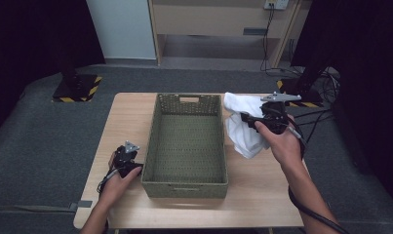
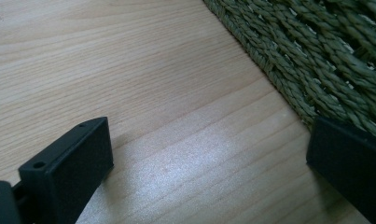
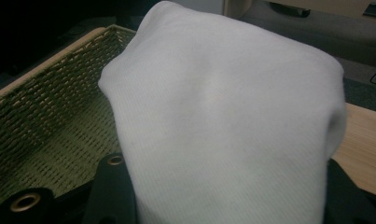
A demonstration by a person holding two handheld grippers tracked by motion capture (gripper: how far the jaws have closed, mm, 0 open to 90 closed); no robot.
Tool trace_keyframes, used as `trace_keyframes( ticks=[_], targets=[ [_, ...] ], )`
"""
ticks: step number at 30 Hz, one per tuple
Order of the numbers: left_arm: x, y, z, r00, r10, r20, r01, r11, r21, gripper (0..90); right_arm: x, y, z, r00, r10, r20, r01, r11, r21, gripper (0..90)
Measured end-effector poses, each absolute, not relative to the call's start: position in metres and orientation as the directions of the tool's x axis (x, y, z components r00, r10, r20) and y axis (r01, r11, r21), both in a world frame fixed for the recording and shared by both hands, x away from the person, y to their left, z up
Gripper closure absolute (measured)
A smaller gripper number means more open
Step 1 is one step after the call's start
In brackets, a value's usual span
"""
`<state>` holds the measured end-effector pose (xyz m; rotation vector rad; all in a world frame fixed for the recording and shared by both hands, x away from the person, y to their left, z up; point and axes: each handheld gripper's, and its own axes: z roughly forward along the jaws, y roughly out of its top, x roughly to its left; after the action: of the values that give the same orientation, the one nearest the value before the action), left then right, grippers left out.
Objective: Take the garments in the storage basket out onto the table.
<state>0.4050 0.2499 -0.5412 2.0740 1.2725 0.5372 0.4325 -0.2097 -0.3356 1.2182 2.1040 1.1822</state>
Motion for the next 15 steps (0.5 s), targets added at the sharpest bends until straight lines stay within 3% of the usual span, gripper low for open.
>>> trace_keyframes(
  ticks=[15],
  targets=[
    [0.405, 0.250, -0.541, 0.448, 0.894, 0.014, 0.633, -0.328, 0.701, 0.0, 0.457, -0.232, -0.364, -0.443, 0.894, 0.068, 0.544, 0.207, 0.813, 50.8]
  ],
)
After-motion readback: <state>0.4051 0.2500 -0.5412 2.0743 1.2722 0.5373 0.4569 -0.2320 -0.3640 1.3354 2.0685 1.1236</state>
